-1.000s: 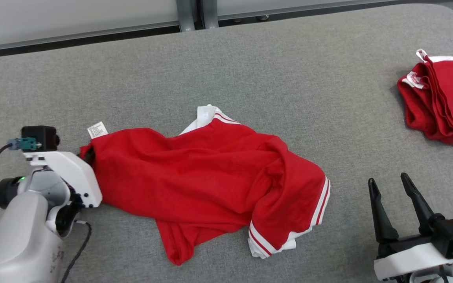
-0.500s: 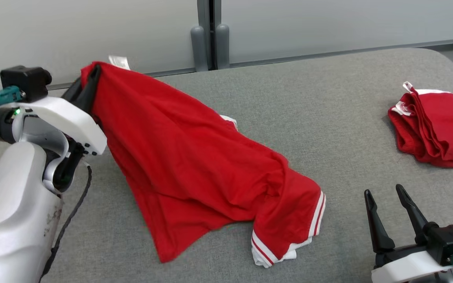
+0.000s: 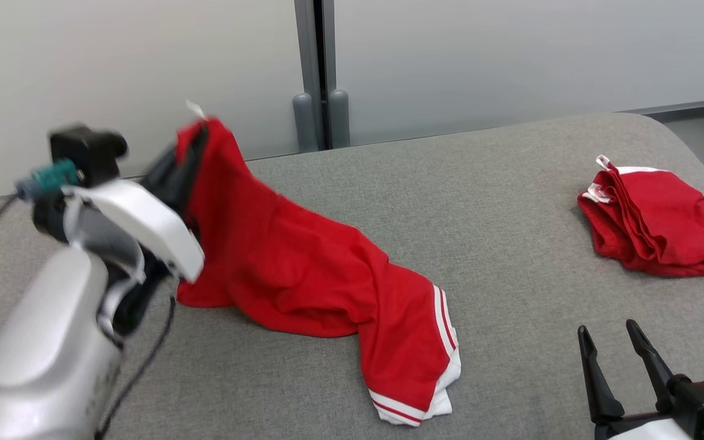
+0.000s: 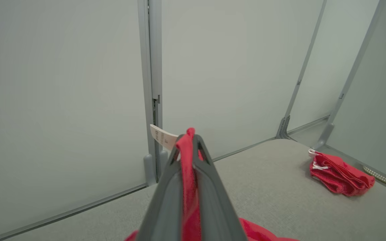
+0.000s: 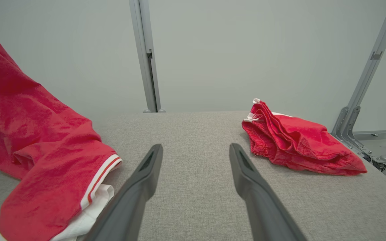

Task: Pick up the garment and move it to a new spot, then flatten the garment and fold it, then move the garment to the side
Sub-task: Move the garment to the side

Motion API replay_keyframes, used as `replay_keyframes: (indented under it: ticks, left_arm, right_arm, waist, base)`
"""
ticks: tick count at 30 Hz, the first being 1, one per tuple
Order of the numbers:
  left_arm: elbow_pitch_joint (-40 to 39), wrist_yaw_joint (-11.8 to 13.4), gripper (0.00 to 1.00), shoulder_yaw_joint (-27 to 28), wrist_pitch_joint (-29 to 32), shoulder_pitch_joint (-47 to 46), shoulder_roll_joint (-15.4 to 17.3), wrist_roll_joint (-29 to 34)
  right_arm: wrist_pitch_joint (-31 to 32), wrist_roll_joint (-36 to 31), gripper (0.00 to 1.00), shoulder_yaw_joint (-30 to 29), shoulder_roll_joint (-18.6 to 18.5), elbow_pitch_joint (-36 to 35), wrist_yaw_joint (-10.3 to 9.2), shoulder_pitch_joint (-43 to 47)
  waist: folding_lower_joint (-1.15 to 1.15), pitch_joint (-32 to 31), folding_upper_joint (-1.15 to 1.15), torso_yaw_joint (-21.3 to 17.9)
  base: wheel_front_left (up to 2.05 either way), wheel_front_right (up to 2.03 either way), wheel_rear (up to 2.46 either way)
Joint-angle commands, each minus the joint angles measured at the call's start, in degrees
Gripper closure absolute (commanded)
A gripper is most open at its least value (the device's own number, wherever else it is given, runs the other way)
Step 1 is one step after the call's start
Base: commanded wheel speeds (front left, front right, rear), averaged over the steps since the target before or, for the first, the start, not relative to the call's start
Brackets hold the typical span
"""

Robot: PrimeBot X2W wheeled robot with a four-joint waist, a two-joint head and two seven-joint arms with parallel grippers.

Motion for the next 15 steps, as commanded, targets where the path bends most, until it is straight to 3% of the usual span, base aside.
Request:
replay_keyframes:
  ticks: [1, 8, 15]
  left_arm:
    - [-2.64, -0.08, 1.0, -1.7, 1.6, 5.1, 0.72, -2.09]
    - [-18.83, 0.7, 1.0, -7.76, 9.52, 32.27, 5.87, -13.03]
    - [-16.65, 4.52, 1.0, -7.97, 3.57, 49.93, 5.13, -16.14]
  right_arm:
    - [-0.28, 0.45, 0.0, -0.35, -0.27, -0.02, -0.02, 0.93]
    - [-0.28, 0.98, 0.0, -1.65, -0.26, -0.62, -0.02, 3.48]
    - [-0.28, 0.93, 0.0, -1.81, -0.27, -0.41, -0.02, 4.0]
  waist:
    - [0.0, -0.9, 0.0, 0.13]
    - [0.0, -1.81, 0.0, 2.18]
    - [0.0, -1.27, 0.0, 5.16]
  base:
    - [0.0, 0.0, 0.0]
    - [0.0, 0.0, 0.0]
    - [0.0, 0.0, 0.0]
